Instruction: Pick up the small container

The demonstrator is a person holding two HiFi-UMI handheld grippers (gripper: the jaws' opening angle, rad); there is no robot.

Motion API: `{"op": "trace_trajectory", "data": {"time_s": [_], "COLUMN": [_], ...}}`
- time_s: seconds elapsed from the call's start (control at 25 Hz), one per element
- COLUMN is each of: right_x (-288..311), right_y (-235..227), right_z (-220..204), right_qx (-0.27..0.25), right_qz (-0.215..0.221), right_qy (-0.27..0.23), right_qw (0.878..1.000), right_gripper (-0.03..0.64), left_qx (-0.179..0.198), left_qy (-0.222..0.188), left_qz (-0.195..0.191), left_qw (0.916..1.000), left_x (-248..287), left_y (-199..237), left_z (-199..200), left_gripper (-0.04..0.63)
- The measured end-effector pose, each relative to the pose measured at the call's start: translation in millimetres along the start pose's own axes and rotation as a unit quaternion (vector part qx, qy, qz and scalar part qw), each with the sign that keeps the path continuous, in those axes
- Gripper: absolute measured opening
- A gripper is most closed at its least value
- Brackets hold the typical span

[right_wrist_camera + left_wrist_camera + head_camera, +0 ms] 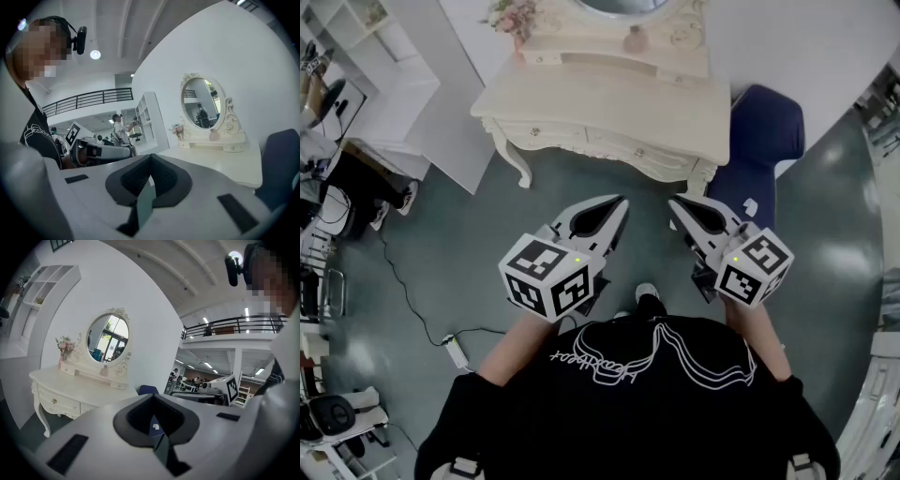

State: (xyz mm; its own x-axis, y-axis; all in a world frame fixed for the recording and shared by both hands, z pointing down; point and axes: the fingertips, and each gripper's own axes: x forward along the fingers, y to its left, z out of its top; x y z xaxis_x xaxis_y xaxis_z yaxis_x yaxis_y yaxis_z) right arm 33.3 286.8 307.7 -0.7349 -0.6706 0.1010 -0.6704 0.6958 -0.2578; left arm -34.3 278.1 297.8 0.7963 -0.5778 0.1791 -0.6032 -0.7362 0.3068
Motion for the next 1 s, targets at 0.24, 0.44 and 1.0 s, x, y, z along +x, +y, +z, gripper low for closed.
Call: {"op": "trace_trajectory", "data": {"time_s": [0.24, 0.44, 1.0], "right_x": [0.9, 6.3, 52.9], "right_y": [14.8, 18.2, -13.6], "right_z": [-1.0, -8.6, -3.2], "right_qx": [-0.008, 0.0, 0.021], "right_qz": [0.004, 0.0, 0.02], "right_qy": [0.005, 0.009, -0.002], "right_qw": [1.0, 1.0, 1.0], "right_gripper": [0.004, 0.005, 0.003], "left_qx": [0.005, 0.007, 0.0], "left_qy": [0.0, 0.006, 0.002], "left_qz": [-0.004, -0.002, 0.032], "left_qw": [1.0, 1.0, 0.9995], "left_x": [-12.3, -18.5, -5.6], "left_y": [-5.5, 0.2, 47.9], "left_z": [-0.1, -4.3, 2.4], "left_gripper": [0.005, 0.005, 0.005]}}
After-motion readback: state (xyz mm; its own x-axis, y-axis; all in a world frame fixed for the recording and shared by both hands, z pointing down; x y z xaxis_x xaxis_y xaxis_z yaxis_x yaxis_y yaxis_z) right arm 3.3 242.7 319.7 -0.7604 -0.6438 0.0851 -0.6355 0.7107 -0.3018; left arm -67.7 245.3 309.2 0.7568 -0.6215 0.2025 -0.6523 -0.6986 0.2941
